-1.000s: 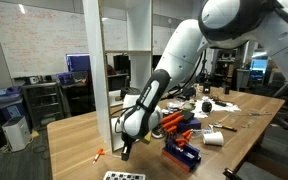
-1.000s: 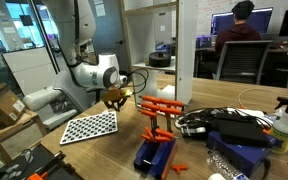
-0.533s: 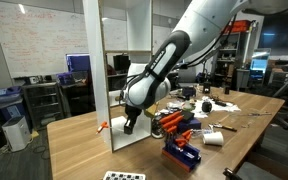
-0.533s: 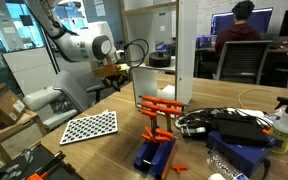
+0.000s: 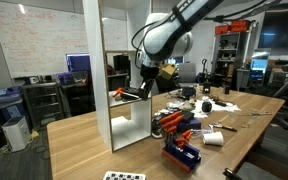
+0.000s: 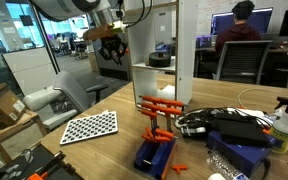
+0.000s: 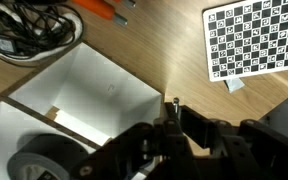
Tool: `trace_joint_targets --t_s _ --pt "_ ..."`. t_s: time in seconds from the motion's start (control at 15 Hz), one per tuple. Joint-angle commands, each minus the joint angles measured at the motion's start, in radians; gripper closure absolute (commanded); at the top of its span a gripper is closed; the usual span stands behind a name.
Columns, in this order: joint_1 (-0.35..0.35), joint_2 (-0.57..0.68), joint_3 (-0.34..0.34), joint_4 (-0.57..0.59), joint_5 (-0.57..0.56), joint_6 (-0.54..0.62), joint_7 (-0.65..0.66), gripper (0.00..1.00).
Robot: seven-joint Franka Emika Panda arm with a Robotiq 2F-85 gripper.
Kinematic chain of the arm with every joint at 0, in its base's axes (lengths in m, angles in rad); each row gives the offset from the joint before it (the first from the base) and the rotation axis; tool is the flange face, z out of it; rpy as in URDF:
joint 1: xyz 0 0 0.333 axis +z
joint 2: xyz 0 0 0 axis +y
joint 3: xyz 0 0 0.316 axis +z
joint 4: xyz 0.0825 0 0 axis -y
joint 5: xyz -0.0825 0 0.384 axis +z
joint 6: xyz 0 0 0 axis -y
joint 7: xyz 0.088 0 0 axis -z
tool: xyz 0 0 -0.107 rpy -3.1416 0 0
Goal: Pick the orange and silver object and put it on the masking tape in the cabinet
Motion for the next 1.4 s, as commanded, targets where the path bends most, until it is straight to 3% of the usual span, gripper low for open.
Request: trace_joint_targets --t_s 0.0,0.2,0.47,1.33 --pt "0.019 -0.120 -0.051 0.066 0.009 -0.200 0.047 0.97" --pt "0.017 -0.117 -0.066 0.151 -0.006 -0.261 0.083 0.97" --pt "0.020 -0.059 -0.057 0.217 -0.023 -0.251 0.133 0.97" --pt "0.000 0.206 -0.097 0.374 -0.091 -0.030 0.111 0.97"
